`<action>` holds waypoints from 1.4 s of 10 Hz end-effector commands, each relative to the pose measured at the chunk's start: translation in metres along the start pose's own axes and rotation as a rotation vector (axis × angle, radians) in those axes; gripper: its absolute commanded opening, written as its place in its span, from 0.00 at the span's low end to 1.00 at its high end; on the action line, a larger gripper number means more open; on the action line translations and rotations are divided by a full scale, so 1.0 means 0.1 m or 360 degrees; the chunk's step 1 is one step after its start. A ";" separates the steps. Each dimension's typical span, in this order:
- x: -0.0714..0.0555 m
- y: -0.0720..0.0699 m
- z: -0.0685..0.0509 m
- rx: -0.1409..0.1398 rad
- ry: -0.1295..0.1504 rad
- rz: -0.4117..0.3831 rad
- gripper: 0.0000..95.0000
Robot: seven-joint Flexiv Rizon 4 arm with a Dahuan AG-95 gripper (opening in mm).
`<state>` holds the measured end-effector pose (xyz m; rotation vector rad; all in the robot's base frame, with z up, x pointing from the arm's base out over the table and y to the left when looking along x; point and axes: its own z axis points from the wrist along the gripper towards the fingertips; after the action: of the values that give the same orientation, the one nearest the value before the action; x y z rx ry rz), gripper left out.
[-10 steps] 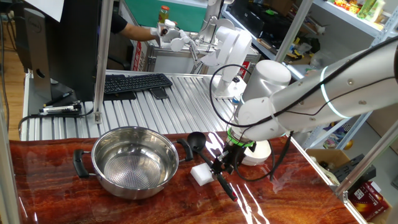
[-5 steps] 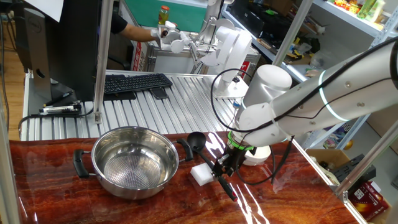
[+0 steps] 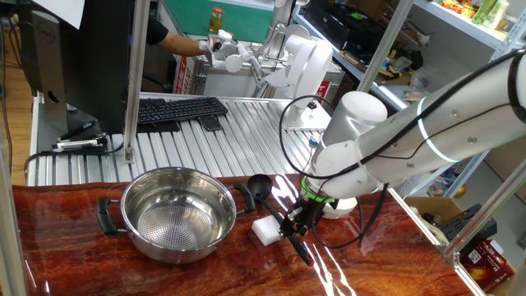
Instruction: Scoop water with a large spoon from one bowl to another
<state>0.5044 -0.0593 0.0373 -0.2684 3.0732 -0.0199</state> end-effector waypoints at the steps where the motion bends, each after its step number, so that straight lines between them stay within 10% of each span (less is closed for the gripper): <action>1: 0.01 0.00 0.00 -0.0001 -0.0002 0.0004 0.60; 12: -0.02 -0.03 0.08 -0.0030 -0.0011 -0.0011 0.60; 13: -0.02 -0.03 0.08 -0.0031 -0.0013 -0.0015 0.40; 14: -0.02 -0.03 0.08 -0.0031 -0.0013 -0.0019 0.40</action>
<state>0.5068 -0.0619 0.0294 -0.2857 3.0653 0.0085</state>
